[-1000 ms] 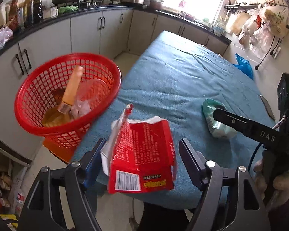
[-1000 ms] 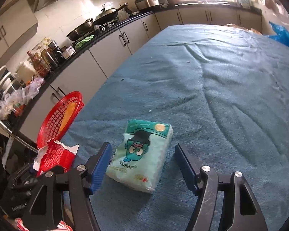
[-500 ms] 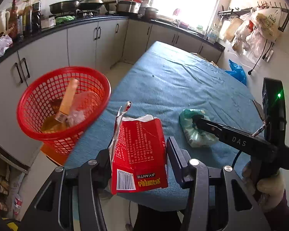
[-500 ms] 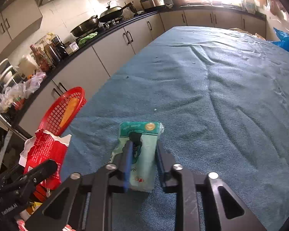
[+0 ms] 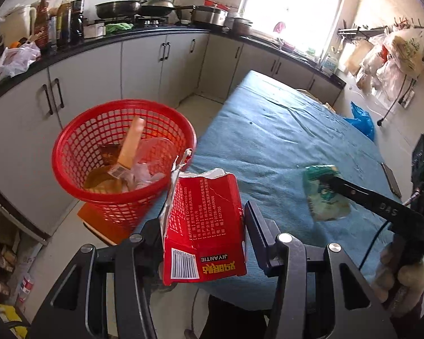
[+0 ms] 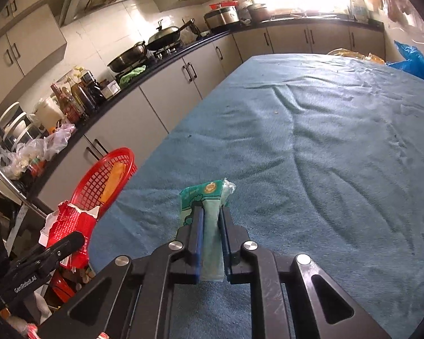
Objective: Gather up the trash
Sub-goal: 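Carry the wrapper and tissue pack over the red basket with both tools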
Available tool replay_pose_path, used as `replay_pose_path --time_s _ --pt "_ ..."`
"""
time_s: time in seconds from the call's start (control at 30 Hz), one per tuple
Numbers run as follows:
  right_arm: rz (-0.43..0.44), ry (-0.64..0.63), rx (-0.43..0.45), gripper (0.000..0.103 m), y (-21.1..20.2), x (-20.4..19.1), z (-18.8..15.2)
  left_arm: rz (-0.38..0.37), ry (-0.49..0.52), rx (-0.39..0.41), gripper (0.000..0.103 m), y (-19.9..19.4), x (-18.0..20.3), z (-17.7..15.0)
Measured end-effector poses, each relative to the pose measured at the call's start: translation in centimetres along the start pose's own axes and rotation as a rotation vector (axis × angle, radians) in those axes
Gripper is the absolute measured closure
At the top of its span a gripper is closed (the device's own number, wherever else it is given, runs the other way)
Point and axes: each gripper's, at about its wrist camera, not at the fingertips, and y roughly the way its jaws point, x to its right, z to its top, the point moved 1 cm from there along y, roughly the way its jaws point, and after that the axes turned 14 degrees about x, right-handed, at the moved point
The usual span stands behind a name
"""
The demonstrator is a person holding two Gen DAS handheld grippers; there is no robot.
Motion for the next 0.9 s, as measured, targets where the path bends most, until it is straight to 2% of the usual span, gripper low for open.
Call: replay_pose_path --time_s 0.6,0.9 --pt "0.021 -0.043 0.033 0.091 -2.0 -2.0 0.7 0.127 0.025 0.057 0.054 -2.5 -1.9 1.2" --pt "0.046 -0.061 0.038 0.091 -2.0 -3.1 1.0 0.167 0.045 0.070 0.054 -2.9 -2.6 1.6"
